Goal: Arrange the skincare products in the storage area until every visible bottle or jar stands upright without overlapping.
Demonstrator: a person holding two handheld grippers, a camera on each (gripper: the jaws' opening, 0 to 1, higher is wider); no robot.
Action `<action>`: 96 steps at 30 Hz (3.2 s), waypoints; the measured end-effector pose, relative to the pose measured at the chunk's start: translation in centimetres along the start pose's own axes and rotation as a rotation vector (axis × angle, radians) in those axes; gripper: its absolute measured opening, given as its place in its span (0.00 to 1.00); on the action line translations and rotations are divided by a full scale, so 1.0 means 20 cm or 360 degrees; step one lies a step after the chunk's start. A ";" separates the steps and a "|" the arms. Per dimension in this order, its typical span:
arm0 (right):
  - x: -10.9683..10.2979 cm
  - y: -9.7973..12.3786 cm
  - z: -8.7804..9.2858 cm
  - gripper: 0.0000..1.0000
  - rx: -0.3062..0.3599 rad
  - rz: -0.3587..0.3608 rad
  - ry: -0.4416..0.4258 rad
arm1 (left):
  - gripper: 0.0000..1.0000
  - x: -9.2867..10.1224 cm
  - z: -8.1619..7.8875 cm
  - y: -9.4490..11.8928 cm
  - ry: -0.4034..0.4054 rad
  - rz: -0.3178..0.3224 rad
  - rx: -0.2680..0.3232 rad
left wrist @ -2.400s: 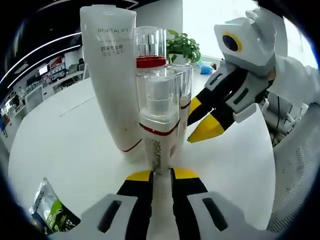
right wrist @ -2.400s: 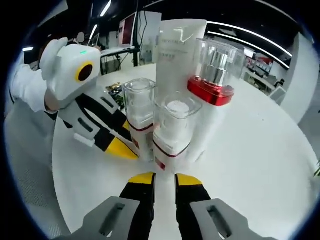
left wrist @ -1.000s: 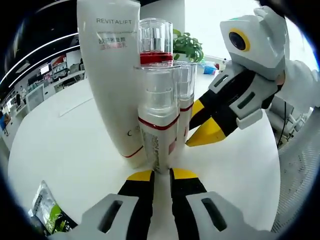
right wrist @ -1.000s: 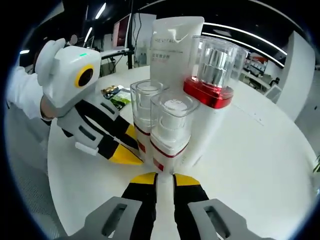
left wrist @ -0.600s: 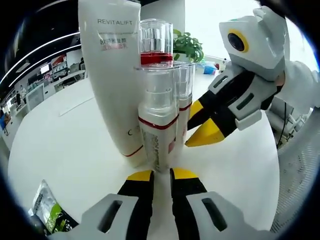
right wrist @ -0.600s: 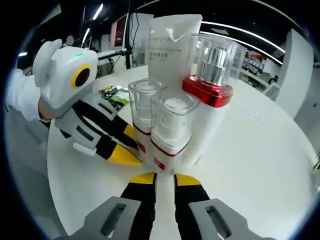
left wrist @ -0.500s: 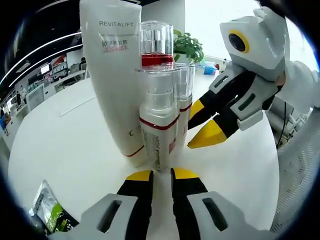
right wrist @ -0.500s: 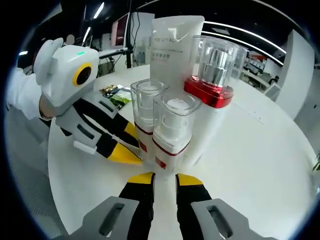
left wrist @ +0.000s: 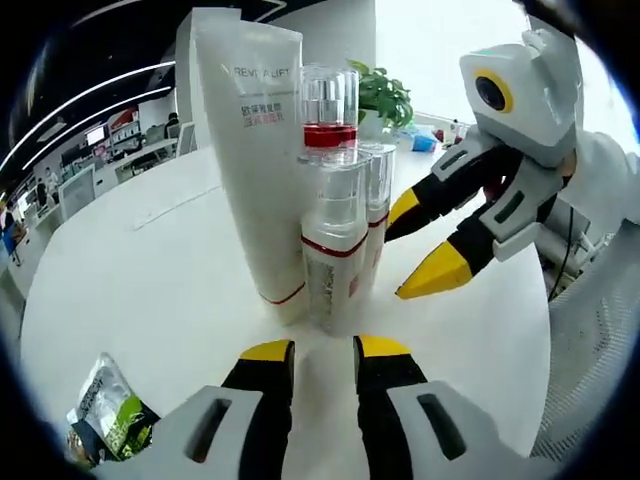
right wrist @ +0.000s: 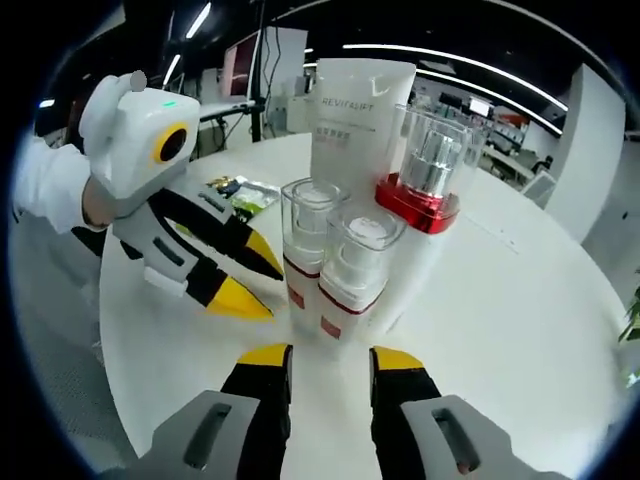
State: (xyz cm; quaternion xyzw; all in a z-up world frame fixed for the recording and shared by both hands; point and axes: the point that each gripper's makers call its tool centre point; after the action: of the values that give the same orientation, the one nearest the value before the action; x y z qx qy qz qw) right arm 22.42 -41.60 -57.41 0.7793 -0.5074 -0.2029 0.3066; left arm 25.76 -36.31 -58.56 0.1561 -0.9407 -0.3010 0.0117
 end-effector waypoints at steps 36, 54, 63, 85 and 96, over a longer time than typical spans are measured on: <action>-0.23 0.25 -0.18 0.72 0.0113 0.0095 0.0098 | 0.69 -0.16 0.00 0.52 0.0098 0.0024 0.0018; -0.29 0.32 -0.21 0.99 0.0117 0.0163 0.0076 | 0.81 -0.28 0.02 0.78 0.0132 -0.0083 0.0061; -0.33 0.34 -0.24 1.00 0.0162 0.0149 0.0058 | 0.90 -0.27 0.04 0.84 0.0145 -0.0080 0.0065; -0.36 0.35 -0.23 1.00 0.0175 0.0167 0.0028 | 0.99 -0.31 0.11 0.92 0.0202 -0.0098 0.0049; -0.38 0.33 -0.23 1.00 0.0162 0.0144 0.0013 | 0.99 -0.32 0.12 0.91 0.0223 -0.0094 0.0035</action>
State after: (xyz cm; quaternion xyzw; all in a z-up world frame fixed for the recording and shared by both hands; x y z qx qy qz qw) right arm 17.81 -35.45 -49.57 0.7710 -0.5504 -0.1596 0.2777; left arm 26.36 -18.90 -49.69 0.2047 -0.9358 -0.2793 0.0668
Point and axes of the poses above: the point that each gripper's makers call its tool centre point, and the gripper's own axes: y roughly backward along the fingers, x roughly to its right, z roughly out of its underside, and after that the axes turned 9 degrees about -z, right-handed
